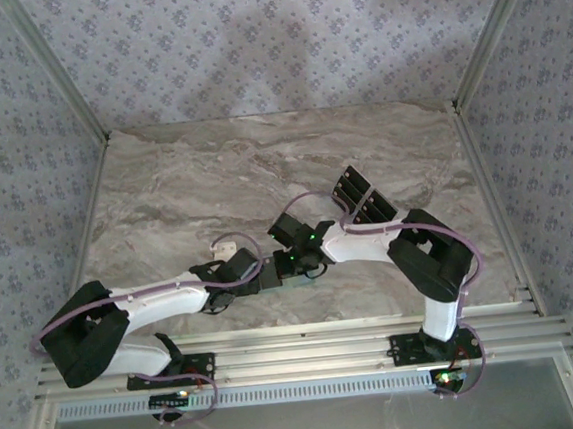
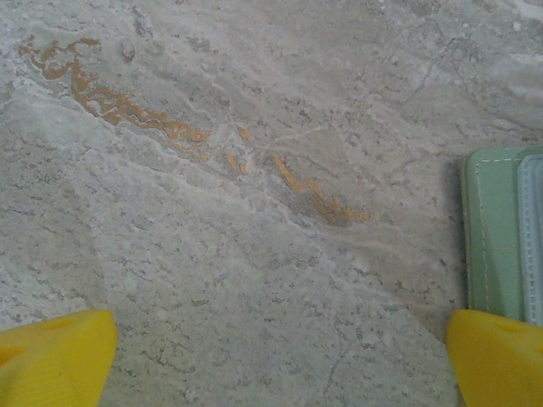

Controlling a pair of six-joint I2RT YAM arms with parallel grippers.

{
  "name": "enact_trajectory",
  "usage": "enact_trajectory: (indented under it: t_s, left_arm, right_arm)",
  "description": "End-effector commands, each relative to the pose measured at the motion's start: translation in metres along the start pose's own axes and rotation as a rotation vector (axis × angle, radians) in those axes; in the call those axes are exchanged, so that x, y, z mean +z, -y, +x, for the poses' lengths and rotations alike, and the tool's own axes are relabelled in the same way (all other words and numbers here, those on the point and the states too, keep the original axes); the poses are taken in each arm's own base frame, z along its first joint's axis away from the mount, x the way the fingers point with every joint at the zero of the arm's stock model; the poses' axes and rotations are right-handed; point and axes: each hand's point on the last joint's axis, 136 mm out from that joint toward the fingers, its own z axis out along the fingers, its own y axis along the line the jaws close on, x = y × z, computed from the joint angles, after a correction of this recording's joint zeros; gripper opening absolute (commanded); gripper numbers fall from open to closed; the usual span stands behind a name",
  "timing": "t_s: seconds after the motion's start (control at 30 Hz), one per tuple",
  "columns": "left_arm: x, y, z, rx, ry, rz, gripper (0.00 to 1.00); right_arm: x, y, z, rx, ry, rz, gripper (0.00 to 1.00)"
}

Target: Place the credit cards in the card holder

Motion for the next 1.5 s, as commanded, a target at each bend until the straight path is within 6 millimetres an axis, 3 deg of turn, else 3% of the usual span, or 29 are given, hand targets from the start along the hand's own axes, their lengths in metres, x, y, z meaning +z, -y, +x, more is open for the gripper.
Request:
enact_trajectory:
  t_s: [0.0, 0.5, 0.7, 0.87, 1.1, 1.3, 1.47]
  left_arm:
    - [0.003, -0.005, 0.006, -0.002, -0.014, -0.014, 1.00]
    - [0.001, -0.005, 0.006, -0.003, -0.016, -0.011, 1.00]
    - [-0.018, -0.011, -0.010, -0.018, 0.035, -0.008, 1.00]
    - [-0.038, -0.015, -0.025, -0.038, 0.082, 0.016, 1.00]
    - [-0.043, 0.004, -0.035, -0.030, 0.084, 0.080, 1.00]
    - [-0.032, 0.027, -0.035, -0.001, 0.054, 0.102, 1.00]
    - [-0.022, 0.033, -0.028, 0.028, 0.031, 0.073, 1.00]
  right_arm:
    - [0.007, -0.012, 0.002, -0.016, -0.019, -0.016, 0.02]
    - [0.007, -0.022, 0.004, -0.045, -0.034, -0.025, 0.02]
    - [-0.023, -0.022, -0.009, -0.037, 0.033, -0.045, 0.05]
    - [-0.051, -0.014, -0.019, -0.023, 0.095, -0.049, 0.18]
    - [-0.062, 0.015, -0.022, 0.024, 0.125, -0.023, 0.37]
    - [-0.055, 0.029, -0.018, 0.046, 0.115, -0.019, 0.40]
    - [-0.049, 0.031, -0.017, 0.044, 0.103, -0.024, 0.41]
